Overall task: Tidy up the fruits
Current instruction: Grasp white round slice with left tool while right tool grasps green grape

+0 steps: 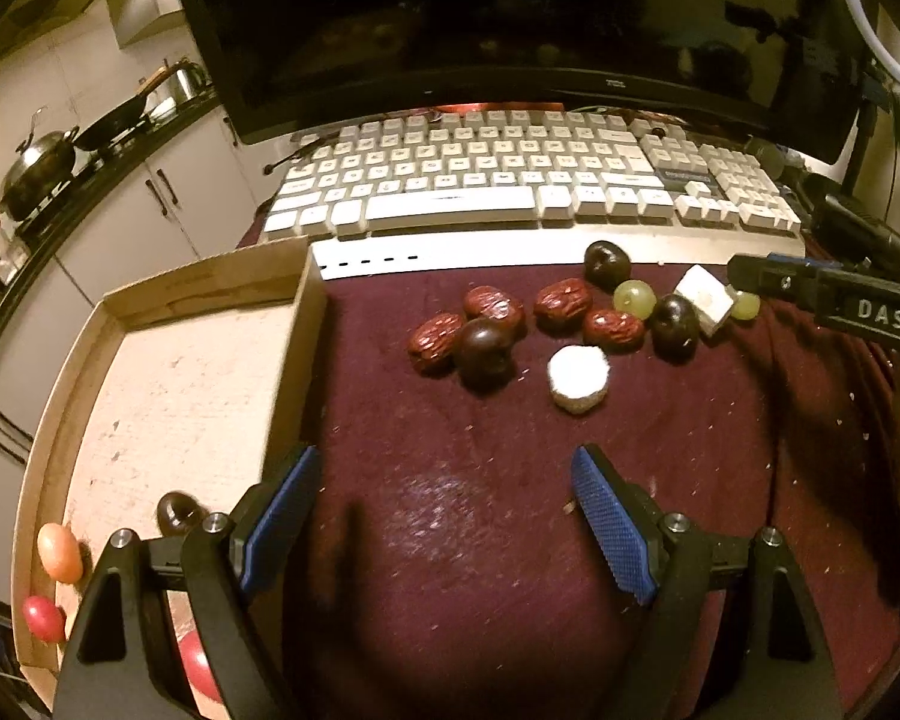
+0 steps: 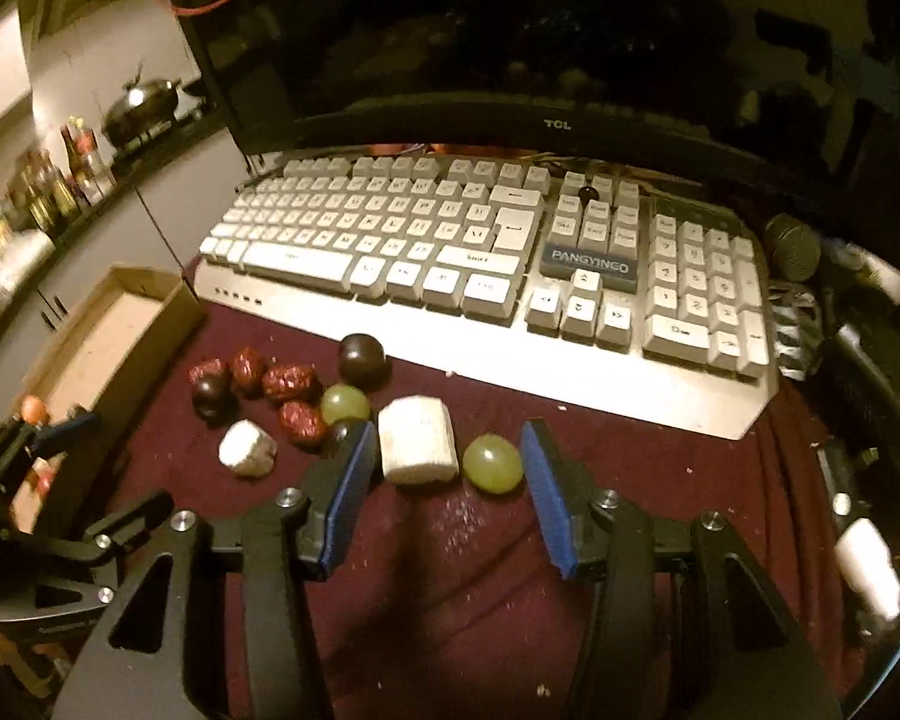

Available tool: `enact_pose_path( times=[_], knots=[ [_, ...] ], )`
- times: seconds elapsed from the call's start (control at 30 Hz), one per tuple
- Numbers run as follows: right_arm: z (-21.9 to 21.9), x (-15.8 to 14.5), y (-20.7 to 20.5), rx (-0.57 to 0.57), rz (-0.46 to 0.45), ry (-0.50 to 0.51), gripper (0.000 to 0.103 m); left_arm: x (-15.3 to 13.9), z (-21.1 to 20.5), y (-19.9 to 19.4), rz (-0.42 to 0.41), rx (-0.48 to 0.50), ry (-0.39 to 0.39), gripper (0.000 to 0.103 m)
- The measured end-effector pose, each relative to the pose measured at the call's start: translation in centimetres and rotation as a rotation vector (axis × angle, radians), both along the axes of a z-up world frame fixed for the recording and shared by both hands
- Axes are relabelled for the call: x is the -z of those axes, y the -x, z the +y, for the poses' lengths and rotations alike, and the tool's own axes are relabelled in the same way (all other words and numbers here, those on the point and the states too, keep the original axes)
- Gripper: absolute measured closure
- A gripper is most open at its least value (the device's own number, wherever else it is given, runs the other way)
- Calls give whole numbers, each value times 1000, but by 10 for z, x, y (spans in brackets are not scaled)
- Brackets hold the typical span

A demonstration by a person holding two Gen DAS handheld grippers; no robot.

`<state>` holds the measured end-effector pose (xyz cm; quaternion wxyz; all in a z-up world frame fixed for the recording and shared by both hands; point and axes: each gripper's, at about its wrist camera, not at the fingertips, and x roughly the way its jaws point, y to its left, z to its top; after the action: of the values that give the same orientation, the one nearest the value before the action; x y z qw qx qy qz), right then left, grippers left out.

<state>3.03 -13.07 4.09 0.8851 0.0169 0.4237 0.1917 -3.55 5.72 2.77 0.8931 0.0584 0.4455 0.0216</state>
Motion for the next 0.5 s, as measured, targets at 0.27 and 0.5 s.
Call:
enact_pose_path(
  times=[0.27, 0.5],
  knots=[
    [-38, 11, -8, 30, 40, -57, 55, 5, -20, -23, 8, 47, 23, 17],
    [-30, 9, -5, -58, 39, -20, 55, 16, -23, -35, 33, 70, 50, 31]
  ],
)
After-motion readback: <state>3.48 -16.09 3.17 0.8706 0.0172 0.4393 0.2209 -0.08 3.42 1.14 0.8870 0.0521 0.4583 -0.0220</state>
